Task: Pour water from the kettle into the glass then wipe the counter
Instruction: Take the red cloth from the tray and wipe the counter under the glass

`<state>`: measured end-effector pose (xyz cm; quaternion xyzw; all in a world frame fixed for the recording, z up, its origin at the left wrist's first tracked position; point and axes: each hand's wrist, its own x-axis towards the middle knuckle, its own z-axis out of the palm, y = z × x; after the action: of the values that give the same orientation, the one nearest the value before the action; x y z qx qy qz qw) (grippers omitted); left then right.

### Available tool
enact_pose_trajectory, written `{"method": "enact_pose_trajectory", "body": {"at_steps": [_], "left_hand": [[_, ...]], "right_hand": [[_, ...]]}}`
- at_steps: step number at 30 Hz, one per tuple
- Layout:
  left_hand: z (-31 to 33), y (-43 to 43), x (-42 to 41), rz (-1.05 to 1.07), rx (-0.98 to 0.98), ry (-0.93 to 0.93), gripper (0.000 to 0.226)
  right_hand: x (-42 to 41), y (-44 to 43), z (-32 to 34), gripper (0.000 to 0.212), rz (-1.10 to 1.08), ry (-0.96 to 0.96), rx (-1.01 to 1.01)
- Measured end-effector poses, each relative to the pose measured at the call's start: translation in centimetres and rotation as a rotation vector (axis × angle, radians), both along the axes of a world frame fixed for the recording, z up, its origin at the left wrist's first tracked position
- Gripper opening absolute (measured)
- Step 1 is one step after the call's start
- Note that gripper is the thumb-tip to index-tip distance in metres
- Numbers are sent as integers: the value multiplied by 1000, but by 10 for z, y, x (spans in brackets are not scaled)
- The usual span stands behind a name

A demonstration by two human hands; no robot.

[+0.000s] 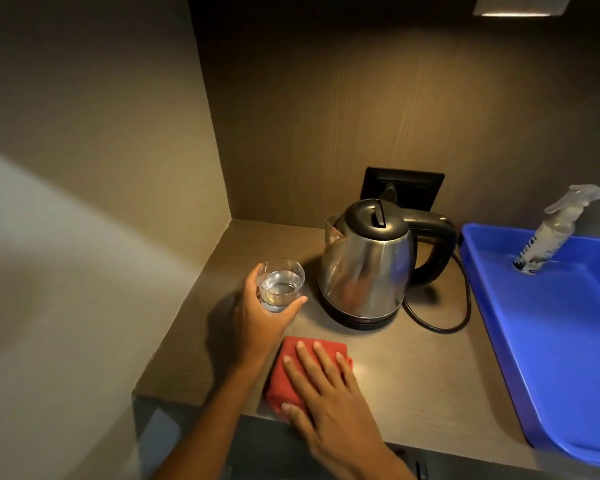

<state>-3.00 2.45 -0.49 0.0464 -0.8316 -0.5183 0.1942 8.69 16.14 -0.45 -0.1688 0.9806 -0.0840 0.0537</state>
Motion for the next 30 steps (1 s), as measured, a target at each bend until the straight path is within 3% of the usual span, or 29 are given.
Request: {"method": "enact_pose_trajectory", "body": {"at_steps": [6,8,15,17,23,30], "left_hand": [[31,-16,1,22,68,83,96],[42,-26,3,24,20,116,97],[43,-65,20,44,-72,118,96],[41,-73,26,57,-68,109,96],[30,-83,36,87,-54,105,96],[25,-67,34,28,-67,101,91]], "right_hand": [[-26,-27,-4,69,-78,1,-72],[-43,-33,-8,75,-77,-15,-137],[-116,-65,-16,67,-224,71,-148],[-134,-68,-13,65,-180,50,-155],[-127,-54,-15,61,229,70,-157],[-80,-4,-22,57,270,114,-119]]}}
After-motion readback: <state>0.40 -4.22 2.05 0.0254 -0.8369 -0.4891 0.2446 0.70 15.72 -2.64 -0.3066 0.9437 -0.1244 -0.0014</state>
